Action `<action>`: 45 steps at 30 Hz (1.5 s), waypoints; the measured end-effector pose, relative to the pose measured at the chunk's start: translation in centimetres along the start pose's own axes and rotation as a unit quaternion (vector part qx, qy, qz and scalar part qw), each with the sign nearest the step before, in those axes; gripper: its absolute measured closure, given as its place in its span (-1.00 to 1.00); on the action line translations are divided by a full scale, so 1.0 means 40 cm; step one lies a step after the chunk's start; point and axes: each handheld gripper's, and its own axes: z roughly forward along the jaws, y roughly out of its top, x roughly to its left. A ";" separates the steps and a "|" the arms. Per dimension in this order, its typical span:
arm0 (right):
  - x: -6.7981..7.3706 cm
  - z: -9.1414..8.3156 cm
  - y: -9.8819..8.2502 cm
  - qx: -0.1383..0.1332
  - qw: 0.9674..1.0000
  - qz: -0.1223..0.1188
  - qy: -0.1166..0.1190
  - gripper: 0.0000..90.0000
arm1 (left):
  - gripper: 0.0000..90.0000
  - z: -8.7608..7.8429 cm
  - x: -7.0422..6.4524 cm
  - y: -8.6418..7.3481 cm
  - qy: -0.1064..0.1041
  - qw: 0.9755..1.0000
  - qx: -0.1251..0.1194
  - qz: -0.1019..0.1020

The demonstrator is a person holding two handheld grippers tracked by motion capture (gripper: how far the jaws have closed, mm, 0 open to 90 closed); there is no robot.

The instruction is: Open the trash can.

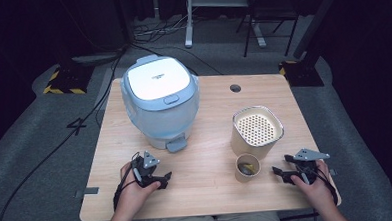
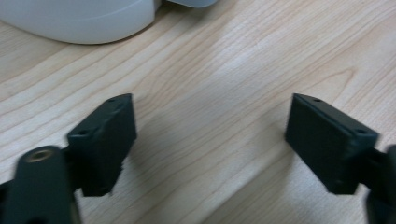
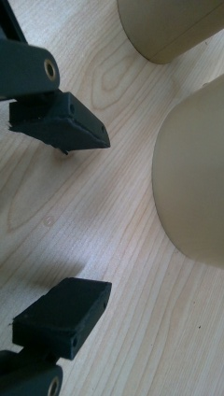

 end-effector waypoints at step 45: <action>-0.006 0.003 0.002 0.000 1.000 -0.005 0.007 -0.44 | -0.22 -0.223 0.050 0.130 -0.052 0.992 -0.112 0.023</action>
